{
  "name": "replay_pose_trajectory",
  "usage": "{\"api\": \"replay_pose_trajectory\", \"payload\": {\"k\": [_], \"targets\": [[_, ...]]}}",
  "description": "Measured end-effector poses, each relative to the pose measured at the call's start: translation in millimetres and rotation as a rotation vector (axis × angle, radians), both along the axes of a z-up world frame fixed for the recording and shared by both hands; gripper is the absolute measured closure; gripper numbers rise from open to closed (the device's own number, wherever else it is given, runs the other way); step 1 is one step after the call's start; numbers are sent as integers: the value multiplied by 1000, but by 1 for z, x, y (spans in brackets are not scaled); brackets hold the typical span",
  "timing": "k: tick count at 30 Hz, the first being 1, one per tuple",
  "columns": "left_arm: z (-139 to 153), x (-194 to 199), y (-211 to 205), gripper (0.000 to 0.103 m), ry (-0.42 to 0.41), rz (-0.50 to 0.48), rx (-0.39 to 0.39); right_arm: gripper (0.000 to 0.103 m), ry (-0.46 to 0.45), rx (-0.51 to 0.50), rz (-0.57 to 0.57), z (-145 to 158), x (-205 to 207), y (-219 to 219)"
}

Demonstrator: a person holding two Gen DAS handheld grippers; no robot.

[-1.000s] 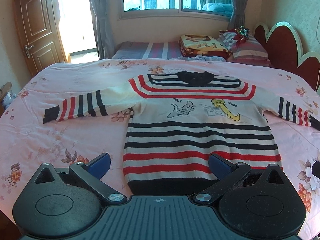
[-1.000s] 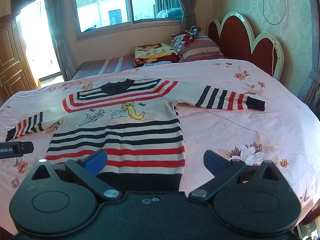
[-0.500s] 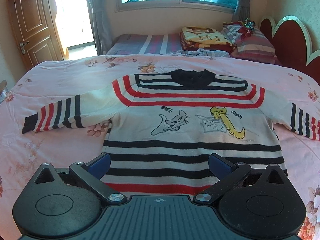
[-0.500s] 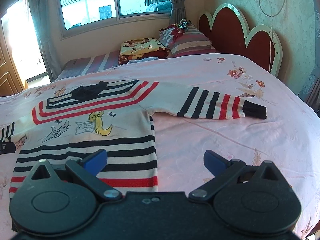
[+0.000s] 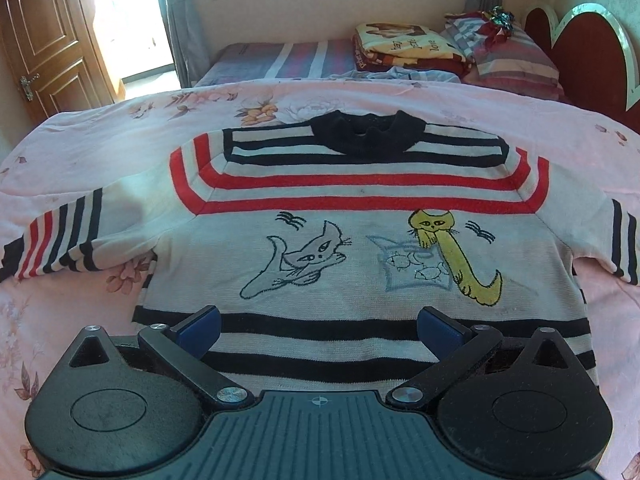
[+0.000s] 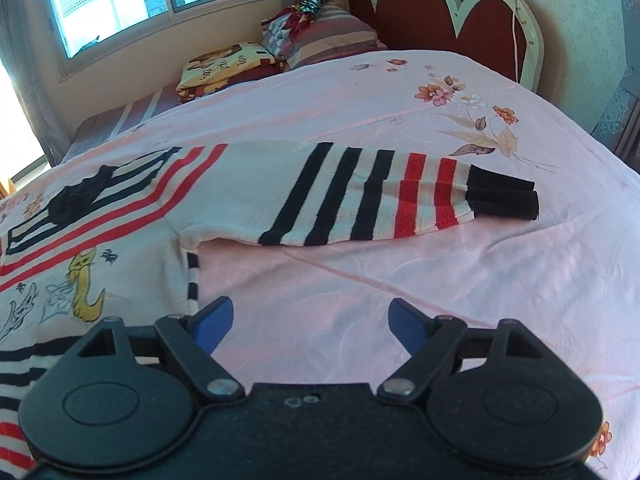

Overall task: Fold small clothes
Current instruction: 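Move the right tool to the sweater sleeve's black cuff and grasp it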

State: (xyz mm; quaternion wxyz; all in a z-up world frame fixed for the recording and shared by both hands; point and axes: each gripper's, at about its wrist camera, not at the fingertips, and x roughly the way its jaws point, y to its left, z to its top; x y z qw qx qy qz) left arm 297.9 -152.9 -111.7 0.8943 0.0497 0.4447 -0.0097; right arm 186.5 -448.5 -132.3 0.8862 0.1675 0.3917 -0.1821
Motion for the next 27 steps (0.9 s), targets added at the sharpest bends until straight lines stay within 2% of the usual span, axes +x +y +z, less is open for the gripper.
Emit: {"api": "replay_pose_trajectory", "payload": {"k": [3,7,14,24,27], "targets": [[-9,13,-8,0,14,0,12,28,18,10,-31,-10,15,-21],[-17,27,-16,0,24,3,20,28,44,-34,-63,-17,34,-43],[-31,50,-26,0,40,-9,31,28,78,-21,-131,-34,52,-78],[-45,71,-36,0,57,-7,63,20,38,5,-191,-42,70,-111],[-48,73,-35,0,56,-11,67,29,22,0,-223,-43,74,-120]]}}
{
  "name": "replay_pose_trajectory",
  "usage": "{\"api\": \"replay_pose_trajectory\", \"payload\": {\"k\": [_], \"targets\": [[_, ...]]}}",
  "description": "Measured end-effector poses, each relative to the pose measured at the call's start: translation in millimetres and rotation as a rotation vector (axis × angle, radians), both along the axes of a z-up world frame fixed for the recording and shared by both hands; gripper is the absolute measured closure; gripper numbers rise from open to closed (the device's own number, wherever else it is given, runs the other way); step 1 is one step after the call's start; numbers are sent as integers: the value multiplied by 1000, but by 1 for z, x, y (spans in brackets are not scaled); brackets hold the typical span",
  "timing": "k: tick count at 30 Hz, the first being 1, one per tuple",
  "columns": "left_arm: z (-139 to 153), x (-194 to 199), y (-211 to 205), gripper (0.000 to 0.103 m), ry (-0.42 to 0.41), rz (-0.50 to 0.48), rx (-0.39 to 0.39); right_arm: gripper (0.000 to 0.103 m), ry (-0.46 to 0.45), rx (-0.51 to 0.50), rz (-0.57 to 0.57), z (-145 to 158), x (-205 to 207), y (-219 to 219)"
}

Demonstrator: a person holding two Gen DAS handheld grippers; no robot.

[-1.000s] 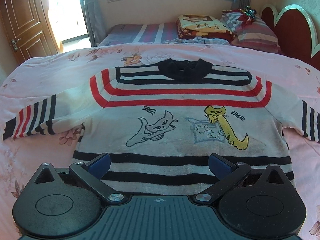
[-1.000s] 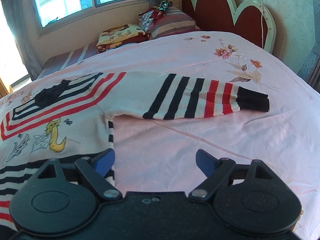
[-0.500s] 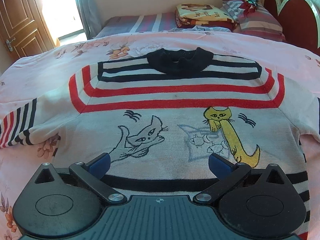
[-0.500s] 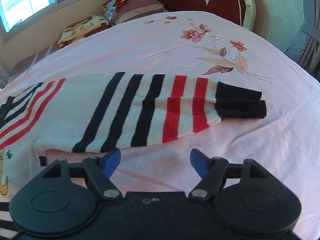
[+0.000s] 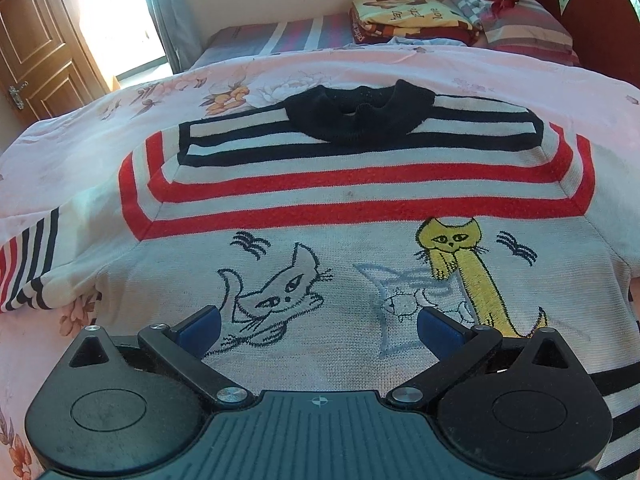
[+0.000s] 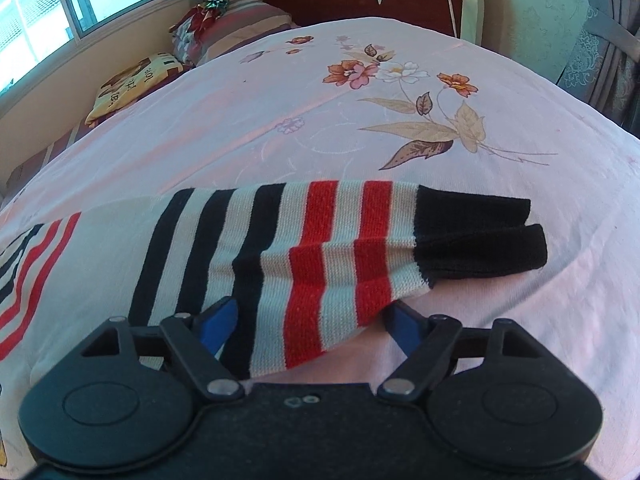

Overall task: Fold small clothes
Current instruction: 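Move the right tool to the sweater sleeve's black cuff and grasp it, then fold the held sleeve across the sweater body toward the left tool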

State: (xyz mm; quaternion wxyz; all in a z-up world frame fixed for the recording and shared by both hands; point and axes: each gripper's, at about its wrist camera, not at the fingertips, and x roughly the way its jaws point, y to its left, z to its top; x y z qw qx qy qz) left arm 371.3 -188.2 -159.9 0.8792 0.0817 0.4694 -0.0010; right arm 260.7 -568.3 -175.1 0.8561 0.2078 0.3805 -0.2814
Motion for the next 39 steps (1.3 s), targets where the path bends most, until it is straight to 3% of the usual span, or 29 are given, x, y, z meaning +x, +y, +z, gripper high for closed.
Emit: {"api": "replay_pose_trajectory", "payload": {"k": [3,5,8,11,17,22,26,30,33,36,38,39], "targets": [[-1,1,1,0,-5,-3,-3,45,-9,-31,-15,0,2,-3],[-2,2,3,0,-7,0,2,62,-17,-55,-25,2,1,-5],[-1,3,3,0,-17,-7,18,76,-42,-51,-35,4,-1,-10],[1,6,5,0,-24,-16,33,86,-66,-55,-29,8,-1,-11],[6,9,17,0,-31,-10,24,91,-153,-101,49,35,8,19],[13,11,38,0,-45,1,1,92,-231,-124,229,67,38,80],[15,14,63,0,-52,12,-28,92,-263,-119,406,81,71,155],[11,22,95,0,-33,41,-98,92,-231,-60,562,67,98,233],[5,28,115,0,-11,44,-164,90,-145,13,674,39,113,280],[-2,35,127,0,24,37,-250,74,-69,58,732,16,121,312],[-6,38,127,0,36,15,-293,52,-81,42,743,19,117,319],[-6,39,124,0,44,-3,-310,48,-95,45,750,23,112,318]]}}
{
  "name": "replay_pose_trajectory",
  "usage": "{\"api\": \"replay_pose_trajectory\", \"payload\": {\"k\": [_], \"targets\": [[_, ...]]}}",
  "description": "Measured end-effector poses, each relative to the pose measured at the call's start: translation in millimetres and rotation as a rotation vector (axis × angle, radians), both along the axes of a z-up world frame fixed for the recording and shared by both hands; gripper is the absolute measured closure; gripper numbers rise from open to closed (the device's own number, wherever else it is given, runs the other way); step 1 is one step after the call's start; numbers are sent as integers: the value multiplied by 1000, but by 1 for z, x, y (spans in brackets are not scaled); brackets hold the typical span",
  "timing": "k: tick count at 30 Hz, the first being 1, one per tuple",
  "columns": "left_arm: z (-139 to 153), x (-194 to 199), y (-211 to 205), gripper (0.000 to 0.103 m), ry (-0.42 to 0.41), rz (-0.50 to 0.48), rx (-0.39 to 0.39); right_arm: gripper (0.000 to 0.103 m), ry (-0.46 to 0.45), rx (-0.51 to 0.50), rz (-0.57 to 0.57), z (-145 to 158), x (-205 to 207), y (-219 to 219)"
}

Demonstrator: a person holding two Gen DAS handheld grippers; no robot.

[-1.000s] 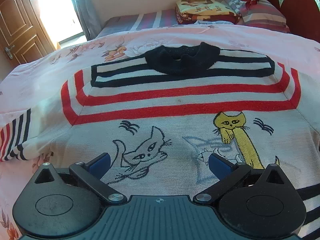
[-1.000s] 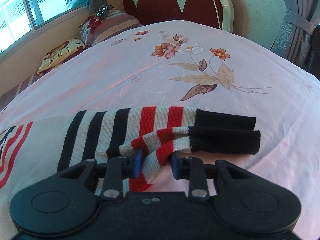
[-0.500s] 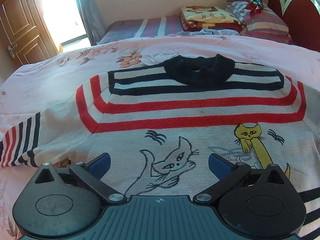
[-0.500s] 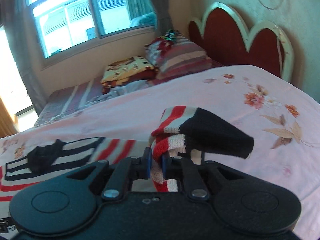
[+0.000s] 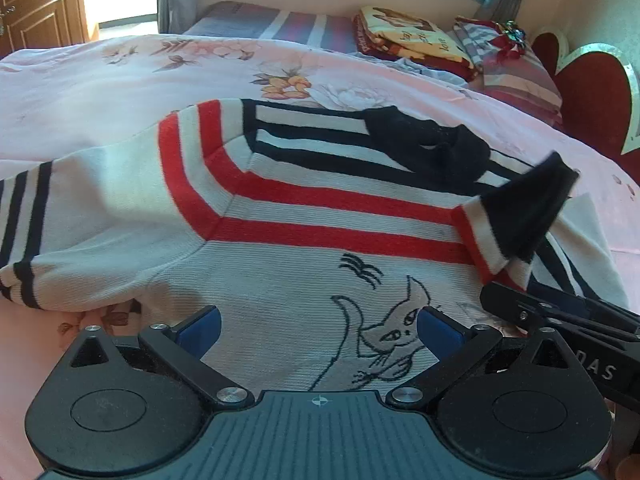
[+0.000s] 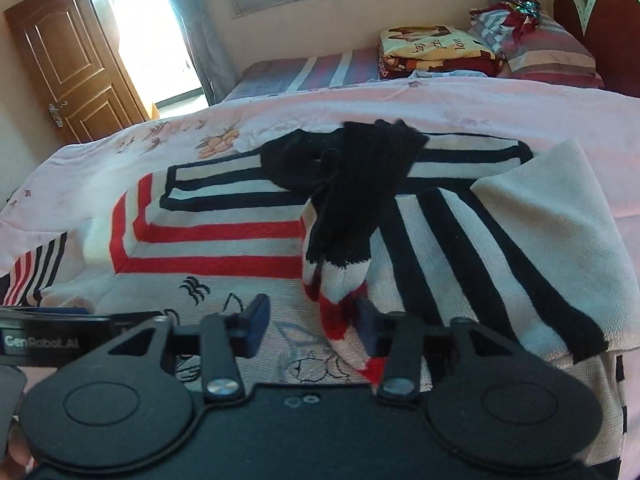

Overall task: Fold small clothes
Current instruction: 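Fold the held sleeve across the sweater body toward the left tool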

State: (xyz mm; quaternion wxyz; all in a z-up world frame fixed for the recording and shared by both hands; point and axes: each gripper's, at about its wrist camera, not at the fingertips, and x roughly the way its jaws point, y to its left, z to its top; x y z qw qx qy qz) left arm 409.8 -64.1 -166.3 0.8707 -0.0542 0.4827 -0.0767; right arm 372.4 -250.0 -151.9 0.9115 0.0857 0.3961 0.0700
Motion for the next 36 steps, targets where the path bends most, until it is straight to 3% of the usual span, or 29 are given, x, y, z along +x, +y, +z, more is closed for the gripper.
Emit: {"api": "replay_pose_trajectory", "payload": {"k": [3,8,11,14,17,26,30,35,36], "targets": [[-1,1,-19,0,-7,-91,-49,47,-50,-23,-12,15,-22,-14],[-11,-2,-55,0,31,-191,-103,47,-80,-101,-135,29,-55,-58],[-14,-1,-59,0,25,-162,-127,47,-81,-127,-203,29,-71,-82],[-13,-4,-47,1,36,-103,-210,43,-86,-147,-263,27,-86,-103],[-13,-11,-32,20,76,-43,-323,42,-75,-141,-302,22,-91,-120],[-29,-16,-24,20,170,69,-538,42,-52,-118,-335,9,-94,-138],[-36,-25,-34,20,174,66,-521,42,-46,-120,-327,8,-95,-139],[-38,0,-41,21,56,103,-503,42,-46,-136,-327,6,-88,-137],[-37,4,-40,35,36,123,-502,42,-44,-142,-325,5,-87,-137]]}}
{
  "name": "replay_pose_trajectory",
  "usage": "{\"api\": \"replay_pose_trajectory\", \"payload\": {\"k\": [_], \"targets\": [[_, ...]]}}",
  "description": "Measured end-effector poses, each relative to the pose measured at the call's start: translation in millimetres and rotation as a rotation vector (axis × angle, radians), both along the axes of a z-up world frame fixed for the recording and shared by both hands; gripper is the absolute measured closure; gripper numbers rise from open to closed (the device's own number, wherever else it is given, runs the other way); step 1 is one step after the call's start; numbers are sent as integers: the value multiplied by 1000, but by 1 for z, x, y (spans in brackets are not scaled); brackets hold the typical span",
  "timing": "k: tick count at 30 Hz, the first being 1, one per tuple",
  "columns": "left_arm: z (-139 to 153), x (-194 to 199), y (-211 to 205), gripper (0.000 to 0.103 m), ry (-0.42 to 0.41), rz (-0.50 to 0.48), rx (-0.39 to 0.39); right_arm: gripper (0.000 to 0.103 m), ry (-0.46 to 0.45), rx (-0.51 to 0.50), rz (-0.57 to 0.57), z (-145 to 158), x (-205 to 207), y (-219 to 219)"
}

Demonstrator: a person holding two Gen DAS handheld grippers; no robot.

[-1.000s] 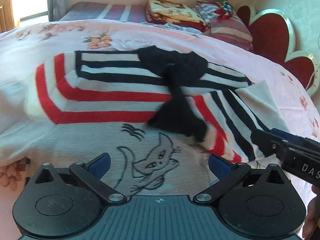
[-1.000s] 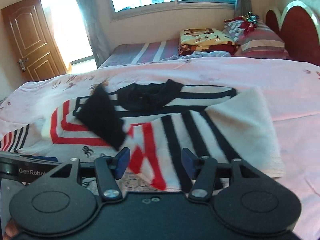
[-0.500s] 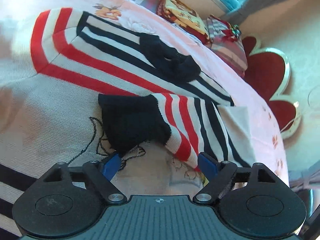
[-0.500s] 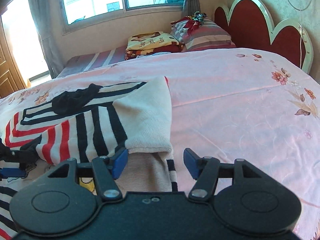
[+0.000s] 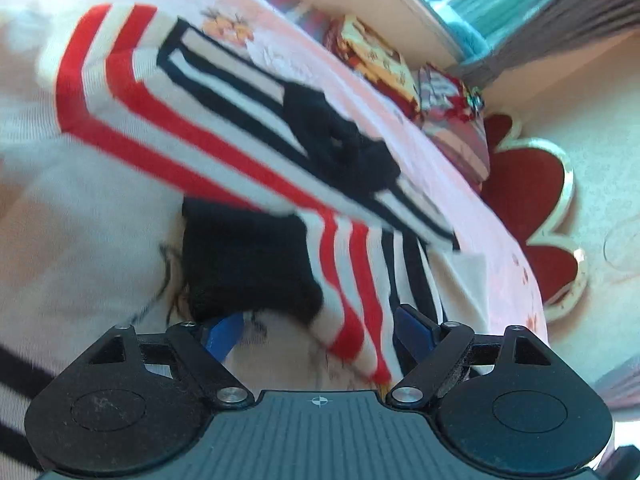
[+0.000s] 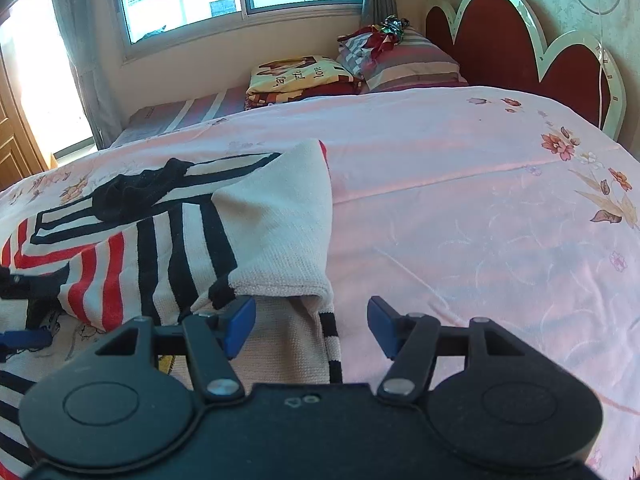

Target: Fold small clothes

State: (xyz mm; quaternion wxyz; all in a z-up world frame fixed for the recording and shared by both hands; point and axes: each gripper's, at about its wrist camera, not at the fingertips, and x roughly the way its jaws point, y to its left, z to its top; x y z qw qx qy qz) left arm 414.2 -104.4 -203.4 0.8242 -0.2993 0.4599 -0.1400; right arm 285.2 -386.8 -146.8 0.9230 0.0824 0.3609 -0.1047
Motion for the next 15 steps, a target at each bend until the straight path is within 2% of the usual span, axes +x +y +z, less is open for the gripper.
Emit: {"api": "replay_pose_trajectory", "payload": {"k": [1,2,3,4,6,8,12,15], "targets": [[-1,4,1,46,-23,11,-8,42,4,-8,1,-1,1,1],[-4,8,1,66,-20,13,-13,42,5,-14,1,-2,1,1],[-7,12,5,75,-4,25,-11,42,9,-17,0,-2,2,1],[-10,13,6,78,-4,37,-9,42,15,-19,-2,-4,2,1],[-10,14,6,91,-23,44,12,42,19,-23,-7,-6,3,0],[-4,12,11,95,-68,58,27,42,26,-21,-13,-8,4,0],[24,8,38,96,-178,125,29,42,38,-21,-10,-12,9,1],[32,11,62,96,-191,131,49,46,34,1,-1,-12,12,3]]}}
